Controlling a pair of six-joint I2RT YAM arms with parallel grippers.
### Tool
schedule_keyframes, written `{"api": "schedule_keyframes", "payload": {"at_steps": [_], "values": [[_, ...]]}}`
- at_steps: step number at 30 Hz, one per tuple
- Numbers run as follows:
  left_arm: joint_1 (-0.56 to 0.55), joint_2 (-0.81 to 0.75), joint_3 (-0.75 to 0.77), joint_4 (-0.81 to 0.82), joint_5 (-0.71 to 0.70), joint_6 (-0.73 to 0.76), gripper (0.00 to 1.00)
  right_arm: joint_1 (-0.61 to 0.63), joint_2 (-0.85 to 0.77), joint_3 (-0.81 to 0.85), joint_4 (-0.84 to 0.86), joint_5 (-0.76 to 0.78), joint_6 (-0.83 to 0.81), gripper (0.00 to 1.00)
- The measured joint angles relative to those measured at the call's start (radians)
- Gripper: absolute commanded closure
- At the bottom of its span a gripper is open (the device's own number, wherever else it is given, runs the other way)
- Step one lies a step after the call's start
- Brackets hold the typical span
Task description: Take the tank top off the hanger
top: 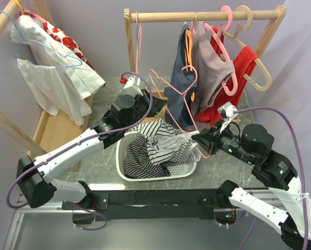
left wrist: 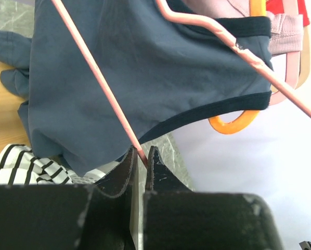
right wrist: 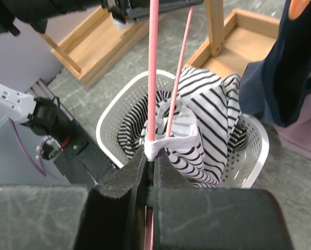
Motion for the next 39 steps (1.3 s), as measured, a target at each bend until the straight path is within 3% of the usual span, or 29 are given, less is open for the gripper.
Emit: {"api": "schedule_keyframes", "payload": {"at_steps": [2, 4, 24, 34, 39], "values": [[0.005, 0.002, 0.000, -0.007, 0.008, -0.006, 0.99, 0.000, 0.007, 0.000, -0.013, -0.005, -0.001, 0.80], [0.010, 0.002, 0.000, -0.007, 0.018, -0.014, 0.99, 0.000, 0.010, 0.000, -0.024, -0.016, -0.001, 0.62], [0.082, -0.043, -0.053, -0.095, 0.109, 0.048, 0.99, 0.000, 0.023, 0.012, -0.021, 0.009, -0.007, 0.57], [0.082, -0.138, -0.053, -0.139, 0.108, 0.090, 0.99, -0.001, -0.034, -0.135, 0.033, 0.164, 0.061, 0.43], [0.082, -0.170, -0.054, -0.159, 0.108, 0.095, 0.99, -0.002, -0.011, -0.199, 0.146, 0.178, 0.085, 0.34]]}}
